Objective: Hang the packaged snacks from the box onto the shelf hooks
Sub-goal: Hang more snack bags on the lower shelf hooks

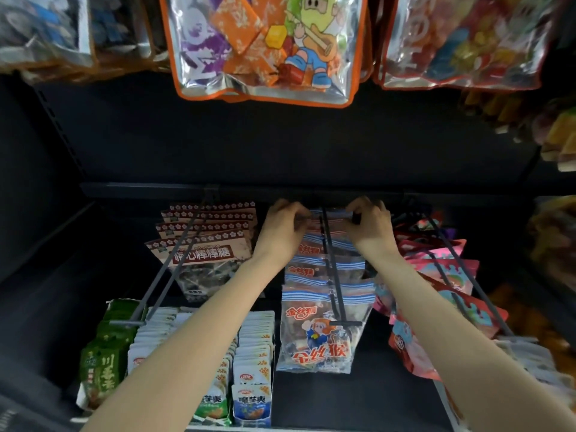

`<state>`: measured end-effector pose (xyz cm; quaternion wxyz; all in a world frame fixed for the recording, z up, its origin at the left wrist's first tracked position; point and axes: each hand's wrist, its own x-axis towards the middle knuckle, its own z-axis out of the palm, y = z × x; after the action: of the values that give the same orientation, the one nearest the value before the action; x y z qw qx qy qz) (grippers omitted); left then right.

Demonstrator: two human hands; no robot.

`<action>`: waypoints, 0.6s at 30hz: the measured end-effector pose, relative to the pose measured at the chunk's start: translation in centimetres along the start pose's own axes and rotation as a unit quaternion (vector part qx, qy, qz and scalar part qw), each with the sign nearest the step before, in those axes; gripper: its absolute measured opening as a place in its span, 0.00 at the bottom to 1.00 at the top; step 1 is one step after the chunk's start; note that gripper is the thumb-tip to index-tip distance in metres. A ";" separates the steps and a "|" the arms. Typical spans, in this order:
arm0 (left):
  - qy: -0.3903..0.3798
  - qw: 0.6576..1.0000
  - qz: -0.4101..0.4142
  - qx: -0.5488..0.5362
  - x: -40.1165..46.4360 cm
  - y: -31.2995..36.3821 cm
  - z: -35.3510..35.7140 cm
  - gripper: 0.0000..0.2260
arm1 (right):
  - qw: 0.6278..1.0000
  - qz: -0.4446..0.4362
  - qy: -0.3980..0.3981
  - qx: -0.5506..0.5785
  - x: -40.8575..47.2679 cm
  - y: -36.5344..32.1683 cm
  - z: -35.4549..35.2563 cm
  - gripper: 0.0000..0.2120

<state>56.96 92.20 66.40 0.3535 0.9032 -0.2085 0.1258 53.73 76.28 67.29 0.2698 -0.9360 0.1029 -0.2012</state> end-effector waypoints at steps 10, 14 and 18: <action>-0.132 0.960 -0.102 -0.225 -4.1 0.5 -0.7 0.20 | 0.968 0.055 -0.196 0.144 -4.5 0.0 -1.1 0.21; -0.096 0.893 -0.203 -0.389 -4.9 0.9 0.1 0.24 | 0.926 0.167 -0.178 0.288 -5.7 -0.3 -1.0 0.24; -0.060 0.842 -0.220 -0.489 -5.4 1.0 1.1 0.24 | 0.916 0.187 -0.166 0.314 -6.1 -0.3 -0.4 0.20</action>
<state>51.79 92.31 64.16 0.7544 0.6411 -0.0595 -0.1279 48.10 78.20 65.82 0.5959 -0.7867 0.1608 -0.0105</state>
